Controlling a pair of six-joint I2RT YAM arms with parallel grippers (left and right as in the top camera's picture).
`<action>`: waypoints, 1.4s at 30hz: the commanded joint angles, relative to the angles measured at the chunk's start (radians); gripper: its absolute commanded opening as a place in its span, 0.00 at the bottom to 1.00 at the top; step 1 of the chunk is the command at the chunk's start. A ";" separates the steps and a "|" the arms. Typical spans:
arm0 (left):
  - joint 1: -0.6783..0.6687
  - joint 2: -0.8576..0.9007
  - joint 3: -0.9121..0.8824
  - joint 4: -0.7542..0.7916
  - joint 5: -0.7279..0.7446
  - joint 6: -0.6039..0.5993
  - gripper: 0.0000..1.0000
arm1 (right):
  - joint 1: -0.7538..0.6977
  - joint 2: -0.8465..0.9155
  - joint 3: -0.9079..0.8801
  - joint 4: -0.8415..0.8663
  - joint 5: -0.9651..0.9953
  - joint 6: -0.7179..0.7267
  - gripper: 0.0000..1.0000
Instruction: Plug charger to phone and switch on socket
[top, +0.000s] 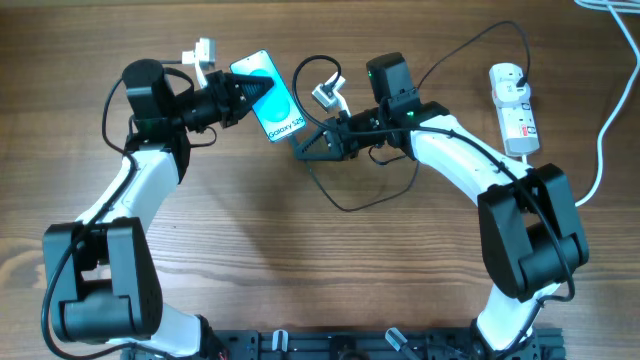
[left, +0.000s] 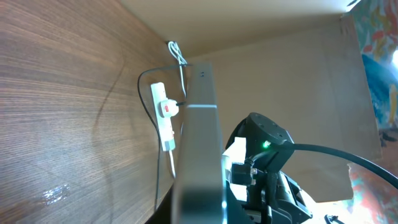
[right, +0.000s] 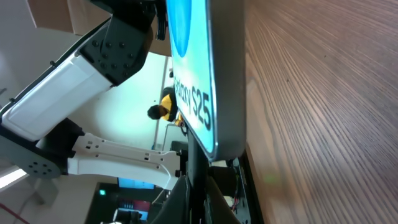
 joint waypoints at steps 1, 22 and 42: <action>-0.023 -0.002 0.010 -0.002 0.044 0.035 0.04 | 0.000 -0.022 0.011 0.018 0.013 0.000 0.04; -0.091 -0.002 0.010 -0.007 0.257 0.065 0.04 | -0.002 -0.032 0.013 0.156 0.058 0.082 0.05; -0.179 -0.002 0.008 -0.244 0.288 0.232 0.04 | -0.017 -0.077 0.013 0.240 0.088 0.135 0.04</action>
